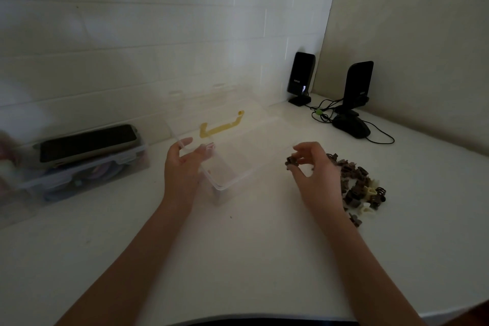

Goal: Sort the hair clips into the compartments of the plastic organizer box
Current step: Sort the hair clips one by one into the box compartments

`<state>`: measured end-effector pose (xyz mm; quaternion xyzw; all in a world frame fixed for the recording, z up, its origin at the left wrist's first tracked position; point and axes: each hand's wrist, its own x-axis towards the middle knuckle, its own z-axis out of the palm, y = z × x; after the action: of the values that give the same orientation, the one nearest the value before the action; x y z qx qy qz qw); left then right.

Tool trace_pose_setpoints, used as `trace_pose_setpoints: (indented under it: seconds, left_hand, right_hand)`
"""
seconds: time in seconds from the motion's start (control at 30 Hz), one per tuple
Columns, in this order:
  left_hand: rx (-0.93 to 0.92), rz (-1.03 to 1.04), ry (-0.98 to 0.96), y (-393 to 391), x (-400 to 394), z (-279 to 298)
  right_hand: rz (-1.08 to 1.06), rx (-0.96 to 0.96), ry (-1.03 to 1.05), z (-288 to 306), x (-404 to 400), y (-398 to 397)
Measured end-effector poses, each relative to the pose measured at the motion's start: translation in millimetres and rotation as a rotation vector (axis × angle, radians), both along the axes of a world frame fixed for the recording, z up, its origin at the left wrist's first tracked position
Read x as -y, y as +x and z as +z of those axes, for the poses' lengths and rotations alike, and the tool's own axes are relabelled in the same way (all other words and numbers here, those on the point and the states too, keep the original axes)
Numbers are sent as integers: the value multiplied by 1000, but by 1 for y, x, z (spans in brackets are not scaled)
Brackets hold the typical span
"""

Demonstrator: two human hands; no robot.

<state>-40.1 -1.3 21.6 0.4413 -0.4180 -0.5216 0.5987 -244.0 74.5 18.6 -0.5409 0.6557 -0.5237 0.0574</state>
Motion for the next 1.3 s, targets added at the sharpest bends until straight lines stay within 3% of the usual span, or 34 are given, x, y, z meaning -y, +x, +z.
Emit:
trace_pose_setpoints:
  seconds: [0.17,0.57,0.7,0.8,0.9,1.1,1.2,1.3]
  left_hand:
    - [23,-3,-36,1,0,-1]
    - [152,-12,-197,-3,-8,1]
    - [209,9,-209,-4,-6,-4]
    - [229,17,-223,-4,-5,-7]
    - [223,12,-225,-4,-4,-8]
    - [143,-20,-179,-5,-5,-4]
    - [117,-33,-155,-3,-4,-5]
    - [103,-29,-132,-3,-3,-7]
  right_hand:
    - [171,81,-71,7,-5,13]
    - [299,-41,-265,7,-10,36]
    - [365,-165,-368,1,-10,53]
    - [379,-290,-332,-3,-6,62]
    - [329,-465,-303,-5,-4,61]
    - [-24,-338,-254,6,-9,41]
    - [-288,-289,-74,7,-7,28]
    - [-385,-288,187,1,-5,14]
